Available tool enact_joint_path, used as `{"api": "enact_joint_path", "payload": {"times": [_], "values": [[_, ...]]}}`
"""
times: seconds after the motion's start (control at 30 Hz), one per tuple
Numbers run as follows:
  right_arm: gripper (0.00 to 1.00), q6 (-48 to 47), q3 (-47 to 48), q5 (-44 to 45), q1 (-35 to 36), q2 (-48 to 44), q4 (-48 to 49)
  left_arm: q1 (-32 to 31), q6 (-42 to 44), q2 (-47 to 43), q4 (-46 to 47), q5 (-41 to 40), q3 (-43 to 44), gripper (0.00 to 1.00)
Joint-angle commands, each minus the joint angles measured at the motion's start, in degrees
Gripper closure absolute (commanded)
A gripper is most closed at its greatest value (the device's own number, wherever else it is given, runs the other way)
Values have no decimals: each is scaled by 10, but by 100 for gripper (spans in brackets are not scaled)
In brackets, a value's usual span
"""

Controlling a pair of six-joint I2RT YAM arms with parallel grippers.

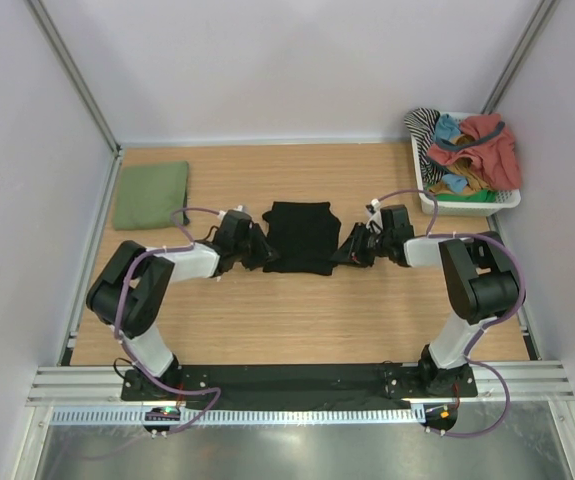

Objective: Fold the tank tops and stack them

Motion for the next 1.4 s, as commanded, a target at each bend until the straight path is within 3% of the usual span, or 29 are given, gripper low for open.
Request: {"api": "enact_joint_path", "payload": {"times": [0.0,0.2,0.33,0.37,0.57,0.83,1.1,1.17,1.37], "values": [[68,-6,-7,1,-5,-15,16,5,15,-26,-10,-13,-15,61],[43,-32,14,34,2,-57,-45,5,40,-87,-57,-28,-8,35],[32,-56,31,102,3,-83,-109,10,60,-117,-111,-51,11,29],[19,-59,35,121,2,-86,-118,14,64,-117,-120,-54,17,22],[10,-83,106,187,14,-60,-183,44,77,-67,-169,-53,79,2],[12,-83,183,205,35,10,-193,80,113,-15,-223,-80,170,3],[13,-82,197,210,46,33,-185,122,216,41,-471,-469,385,8],[14,-82,190,209,45,30,-183,137,222,86,-504,-503,452,14],[14,-72,166,194,45,9,-159,161,267,228,-589,-553,605,16]]}}
